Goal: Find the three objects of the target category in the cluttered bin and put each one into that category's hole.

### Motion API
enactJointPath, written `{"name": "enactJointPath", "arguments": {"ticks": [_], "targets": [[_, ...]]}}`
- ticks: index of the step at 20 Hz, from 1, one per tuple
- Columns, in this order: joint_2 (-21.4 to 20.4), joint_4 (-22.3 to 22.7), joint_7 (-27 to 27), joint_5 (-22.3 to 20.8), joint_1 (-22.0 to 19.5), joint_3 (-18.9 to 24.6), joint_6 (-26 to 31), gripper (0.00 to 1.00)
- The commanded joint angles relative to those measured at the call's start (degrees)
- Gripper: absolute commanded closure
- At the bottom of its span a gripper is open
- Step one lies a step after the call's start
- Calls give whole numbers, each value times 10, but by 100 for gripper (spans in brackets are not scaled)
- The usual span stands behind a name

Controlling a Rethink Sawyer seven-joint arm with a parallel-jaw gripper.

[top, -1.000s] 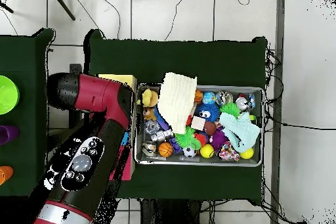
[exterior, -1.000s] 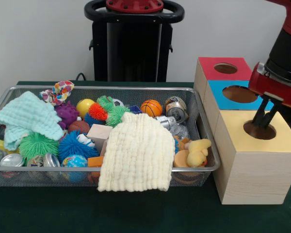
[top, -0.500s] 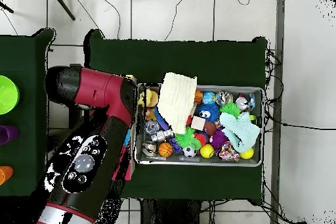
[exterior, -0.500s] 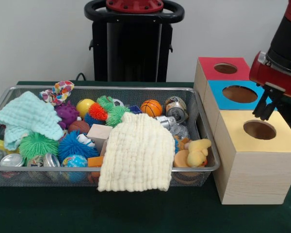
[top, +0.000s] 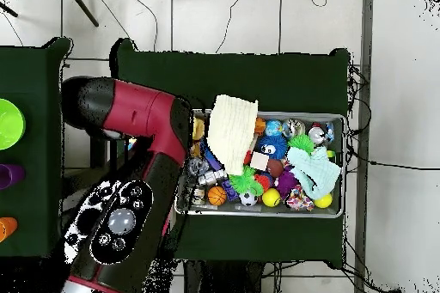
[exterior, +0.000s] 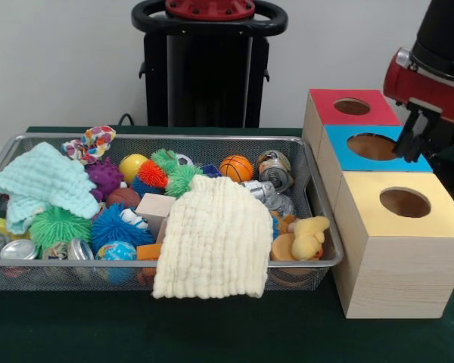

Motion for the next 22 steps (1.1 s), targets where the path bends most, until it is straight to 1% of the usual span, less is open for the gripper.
{"name": "enactJointPath", "arguments": {"ticks": [1, 10, 15, 22], "targets": [[-42, 15, 67, -32, -52, 45, 78, 100], [-60, 22, 40, -45, -81, 66, 78, 100], [-73, 39, 26, -51, -92, 81, 65, 100], [-85, 58, -9, -56, -118, 102, 45, 100]]}}
